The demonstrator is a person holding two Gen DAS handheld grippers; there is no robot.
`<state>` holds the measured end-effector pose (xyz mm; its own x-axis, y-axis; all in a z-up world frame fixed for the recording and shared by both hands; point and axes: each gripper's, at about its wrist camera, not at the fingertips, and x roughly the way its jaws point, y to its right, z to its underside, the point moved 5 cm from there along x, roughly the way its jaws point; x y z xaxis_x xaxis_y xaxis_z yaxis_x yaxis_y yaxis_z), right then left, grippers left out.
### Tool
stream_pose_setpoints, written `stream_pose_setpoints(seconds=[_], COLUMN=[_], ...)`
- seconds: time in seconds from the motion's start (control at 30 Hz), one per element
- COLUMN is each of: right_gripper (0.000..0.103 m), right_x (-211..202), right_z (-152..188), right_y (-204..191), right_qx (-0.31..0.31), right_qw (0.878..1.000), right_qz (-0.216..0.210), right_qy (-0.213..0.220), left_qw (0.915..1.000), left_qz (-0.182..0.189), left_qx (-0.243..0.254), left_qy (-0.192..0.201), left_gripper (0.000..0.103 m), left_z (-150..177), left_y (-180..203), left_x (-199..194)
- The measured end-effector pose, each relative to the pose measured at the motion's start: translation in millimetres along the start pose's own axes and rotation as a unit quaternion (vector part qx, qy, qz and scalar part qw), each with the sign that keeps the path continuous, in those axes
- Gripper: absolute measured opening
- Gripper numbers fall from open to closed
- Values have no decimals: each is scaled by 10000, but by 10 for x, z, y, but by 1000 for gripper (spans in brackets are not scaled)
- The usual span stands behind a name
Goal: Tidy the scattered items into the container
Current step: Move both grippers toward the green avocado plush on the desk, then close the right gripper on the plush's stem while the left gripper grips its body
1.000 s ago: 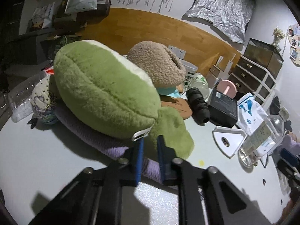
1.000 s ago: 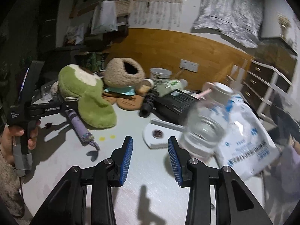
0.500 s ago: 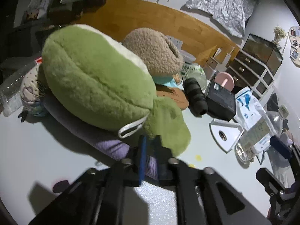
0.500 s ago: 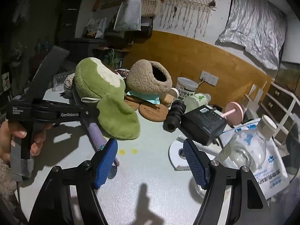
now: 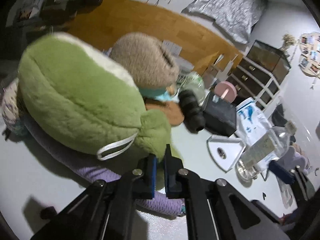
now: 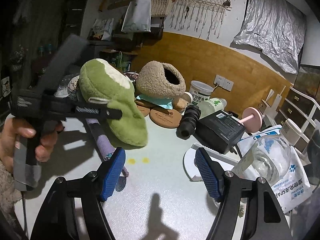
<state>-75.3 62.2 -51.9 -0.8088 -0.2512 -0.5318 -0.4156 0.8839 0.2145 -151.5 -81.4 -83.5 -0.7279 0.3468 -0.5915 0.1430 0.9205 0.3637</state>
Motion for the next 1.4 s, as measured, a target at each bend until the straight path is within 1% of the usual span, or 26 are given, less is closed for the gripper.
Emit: stream_pose_setpoints(seconds=[0.07, 0.2, 0.3, 0.37, 0.53, 0.6, 0.63, 0.67, 0.73, 0.8, 0.83, 0.9, 0.97, 1.0, 1.03, 1.1, 1.17, 1.23, 1.37, 1.4], right_gripper=[72, 72, 72, 72, 72, 72, 71, 65, 28, 13, 10, 9, 8, 7, 7, 7, 7, 6, 6, 6], right_x=[9, 9, 38, 59, 134, 144, 142, 139, 136, 131, 124, 118, 127, 128, 130, 133, 121, 105, 71, 69], right_z=[4, -6, -11, -26, -85, -111, -125, -139, -166, -188, -194, -214, -249, -270, -291, -335, -350, -356, -341, -317], right_y=[-57, -251, -450, -545, -642, -637, -628, -618, -578, -536, -519, -471, -373, -305, -237, -33, 147, 318, 640, 721], right_qx=[-149, -671, -1221, -1500, -1829, -1827, -1804, -1782, -1647, -1485, -1398, -1209, -947, -775, -602, -125, 255, 602, 1205, 1332], right_qw=[9998, 9970, 9901, 9835, 9723, 9707, 9707, 9710, 9734, 9764, 9782, 9817, 9858, 9880, 9898, 9932, 9938, 9930, 9884, 9868], right_qz=[59, 211, 435, 681, 988, 1016, 988, 944, 887, 835, 805, 754, 726, 717, 707, 641, 595, 556, 535, 551], right_qy=[91, 329, 540, 744, 1072, 1188, 1239, 1285, 1322, 1328, 1310, 1263, 1179, 1129, 1078, 967, 904, 853, 759, 733], left_qw=[9998, 9987, 9974, 9962, 9911, 9883, 9870, 9863, 9854, 9850, 9855, 9862, 9868, 9870, 9872, 9874, 9875, 9884, 9901, 9903], left_qz=[44, 200, 385, 544, 1082, 1292, 1368, 1394, 1394, 1353, 1295, 1180, 1064, 1006, 948, 832, 716, 541, 142, 42], left_qx=[126, 341, 500, 603, 740, 788, 816, 855, 954, 1040, 1071, 1132, 1193, 1223, 1254, 1314, 1374, 1386, 1368, 1364], left_qy=[161, 325, 339, 317, 220, 197, 194, 200, 220, 244, 249, 257, 266, 271, 275, 284, 292, 289, 272, 268], left_gripper=[6, 6, 6, 6, 6, 6, 6, 6, 6, 6, 6, 8, 14, 19, 29, 42, 49, 59, 61, 63], left_z=[-49, -134, -160, -161, -134, -124, -118, -109, -86, -49, -22, 32, 86, 113, 140, 194, 248, 253, 225, 218], left_y=[45, 157, 260, 334, 485, 530, 553, 573, 595, 595, 583, 559, 535, 523, 511, 488, 464, 383, 175, 123], left_x=[-111, -279, -352, -395, -535, -601, -631, -656, -707, -749, -760, -782, -805, -816, -827, -850, -873, -858, -800, -786])
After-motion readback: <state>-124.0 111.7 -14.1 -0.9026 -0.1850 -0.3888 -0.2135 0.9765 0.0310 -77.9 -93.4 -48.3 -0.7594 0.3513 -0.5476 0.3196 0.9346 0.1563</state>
